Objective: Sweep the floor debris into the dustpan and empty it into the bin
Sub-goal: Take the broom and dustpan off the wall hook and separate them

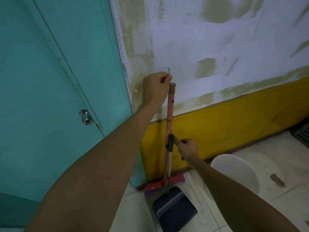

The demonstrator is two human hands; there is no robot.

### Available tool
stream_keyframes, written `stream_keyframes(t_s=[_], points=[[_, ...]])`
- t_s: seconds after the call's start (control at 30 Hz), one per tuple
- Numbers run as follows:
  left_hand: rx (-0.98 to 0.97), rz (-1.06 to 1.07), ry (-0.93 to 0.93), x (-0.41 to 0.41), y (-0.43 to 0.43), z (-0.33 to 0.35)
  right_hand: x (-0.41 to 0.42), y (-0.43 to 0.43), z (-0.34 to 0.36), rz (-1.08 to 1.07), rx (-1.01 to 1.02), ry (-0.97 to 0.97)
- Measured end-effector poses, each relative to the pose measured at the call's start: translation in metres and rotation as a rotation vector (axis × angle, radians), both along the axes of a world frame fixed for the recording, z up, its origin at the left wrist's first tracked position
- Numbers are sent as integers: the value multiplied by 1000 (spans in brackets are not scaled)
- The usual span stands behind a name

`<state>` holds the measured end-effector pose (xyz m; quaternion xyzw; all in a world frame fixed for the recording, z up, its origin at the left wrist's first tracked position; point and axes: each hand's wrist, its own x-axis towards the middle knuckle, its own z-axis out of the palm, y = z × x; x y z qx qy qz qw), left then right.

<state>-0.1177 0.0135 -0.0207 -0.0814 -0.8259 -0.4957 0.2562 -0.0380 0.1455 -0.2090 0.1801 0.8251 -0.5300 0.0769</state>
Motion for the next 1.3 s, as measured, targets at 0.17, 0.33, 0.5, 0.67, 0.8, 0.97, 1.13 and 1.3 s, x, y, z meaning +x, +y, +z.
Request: stream_keyframes(t_s=[0.17,0.33,0.5,0.67,0.8,0.97,1.13,1.3], points=[[105,-166,-184,27,14,7,29,14,5,28,-23,-20],[110,-349,-389,78,27,-28,69,19,-6,-9,-87,-9],[177,-266,-514,133,40,-54,113,34,-20,31,-88,-15],[158,-270,-523,195,62,-60,170,51,-32,-11,-103,-52],[131,-259,-525,238,69,-63,215,58,-29,-7,-135,-52],[162,-279,-486,300,72,-68,277,55,-24,-44,-124,-74],[193,-325,-474,371,73,-75,349,54,-32,-115,-63,-80],[206,-312,-463,429,75,-79,415,52,-33,-129,-57,-89]])
